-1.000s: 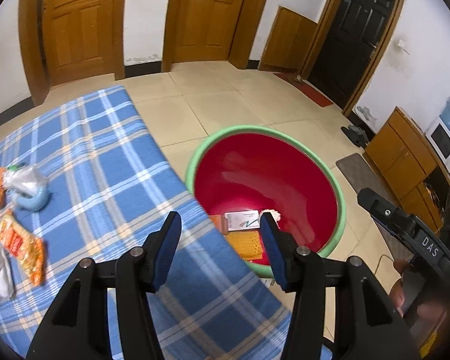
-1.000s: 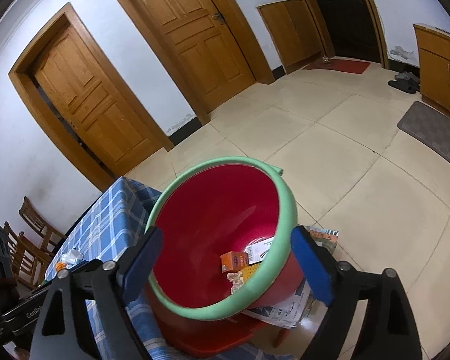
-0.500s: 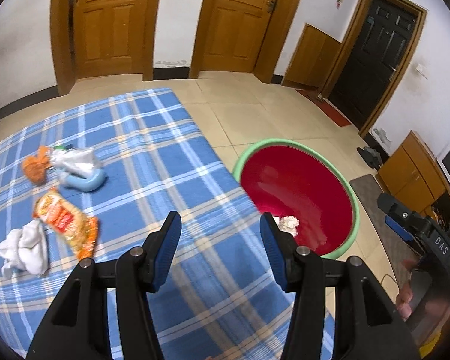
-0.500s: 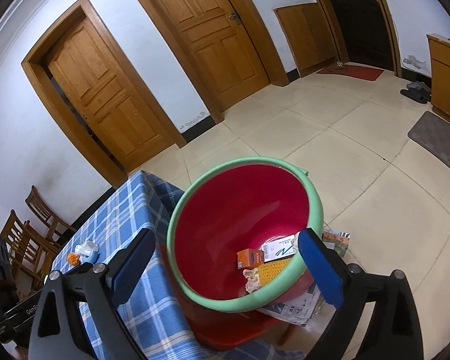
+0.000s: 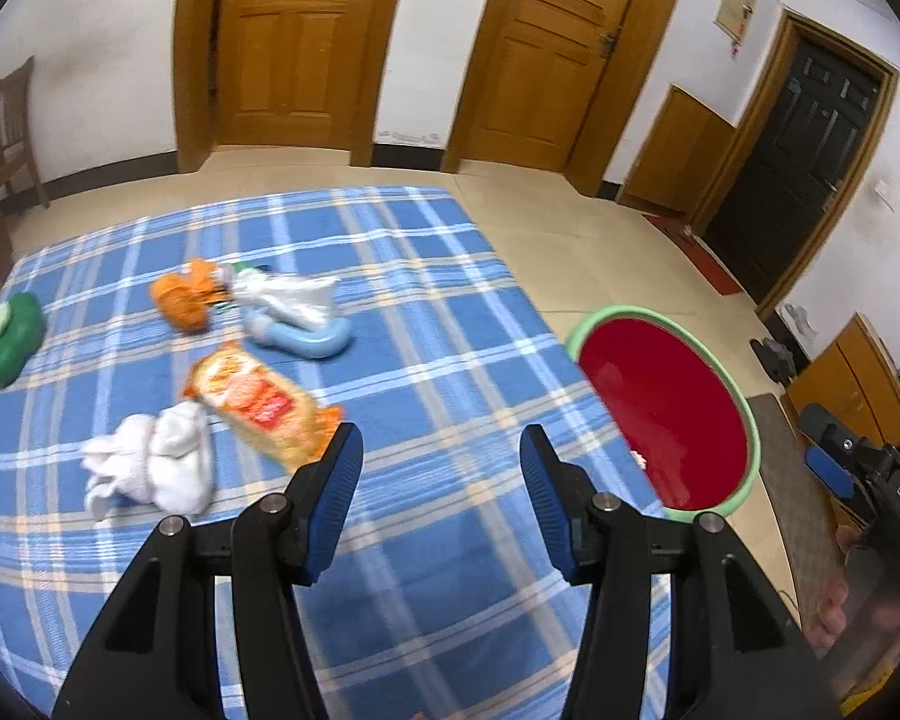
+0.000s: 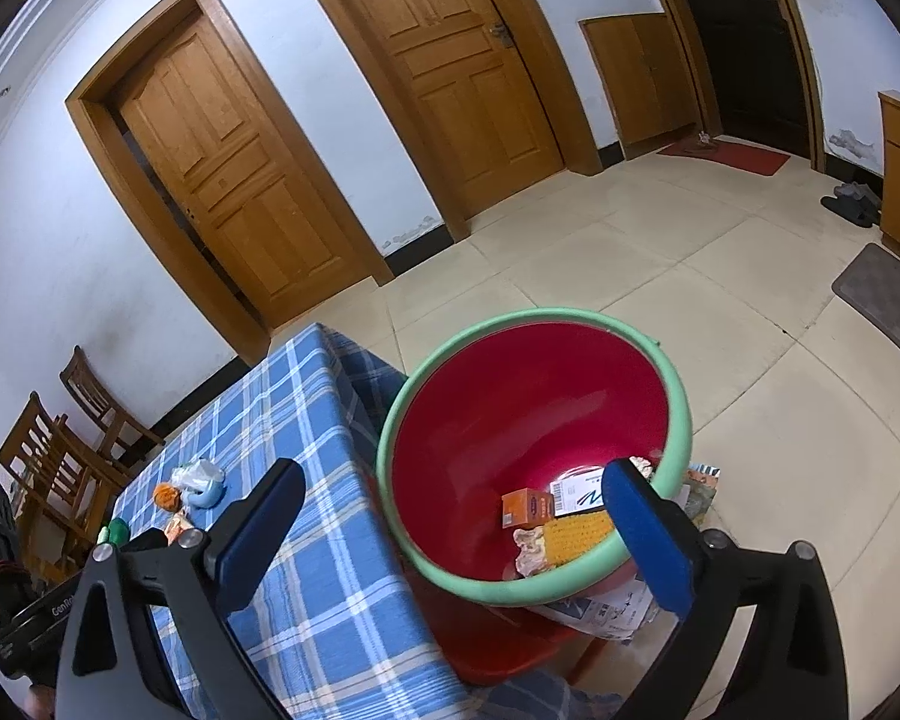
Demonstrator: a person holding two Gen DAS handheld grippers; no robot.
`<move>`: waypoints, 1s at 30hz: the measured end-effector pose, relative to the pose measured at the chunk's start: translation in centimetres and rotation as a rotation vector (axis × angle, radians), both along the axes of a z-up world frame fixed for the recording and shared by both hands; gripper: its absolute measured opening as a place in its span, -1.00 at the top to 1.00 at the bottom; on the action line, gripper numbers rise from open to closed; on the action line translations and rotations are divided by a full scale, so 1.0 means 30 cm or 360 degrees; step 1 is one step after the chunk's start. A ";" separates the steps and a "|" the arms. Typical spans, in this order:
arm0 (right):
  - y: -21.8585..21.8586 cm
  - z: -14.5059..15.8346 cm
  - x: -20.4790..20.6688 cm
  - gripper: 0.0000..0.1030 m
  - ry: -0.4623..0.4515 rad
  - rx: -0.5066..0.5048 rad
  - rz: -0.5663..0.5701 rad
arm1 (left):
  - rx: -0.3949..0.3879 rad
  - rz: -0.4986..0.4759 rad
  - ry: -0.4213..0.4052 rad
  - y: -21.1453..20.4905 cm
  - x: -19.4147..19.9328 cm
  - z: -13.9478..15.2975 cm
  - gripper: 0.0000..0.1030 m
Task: Collect trash
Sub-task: 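Move both tools back over the table toward the white cloth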
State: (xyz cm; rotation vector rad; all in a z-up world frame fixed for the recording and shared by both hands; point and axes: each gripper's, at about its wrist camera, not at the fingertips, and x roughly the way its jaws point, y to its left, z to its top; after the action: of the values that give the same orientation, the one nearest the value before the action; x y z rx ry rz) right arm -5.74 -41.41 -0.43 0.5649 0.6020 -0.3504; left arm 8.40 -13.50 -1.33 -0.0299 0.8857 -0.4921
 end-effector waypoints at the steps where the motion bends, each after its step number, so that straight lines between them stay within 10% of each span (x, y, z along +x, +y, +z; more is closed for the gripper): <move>1: 0.006 0.000 0.001 -0.96 0.0004 0.0001 0.0007 | -0.0002 0.0018 0.0000 0.019 0.003 0.000 -0.06; 30: 0.156 -0.034 0.134 -0.99 0.0193 -0.0038 0.0059 | 0.0141 0.0412 0.0107 0.396 0.165 -0.160 -0.06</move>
State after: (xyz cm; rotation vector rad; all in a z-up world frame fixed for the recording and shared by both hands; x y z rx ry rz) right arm -1.72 -36.72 -1.45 0.5116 0.7234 -0.3582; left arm 13.36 -1.62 -6.12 -0.0795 0.9530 -0.2107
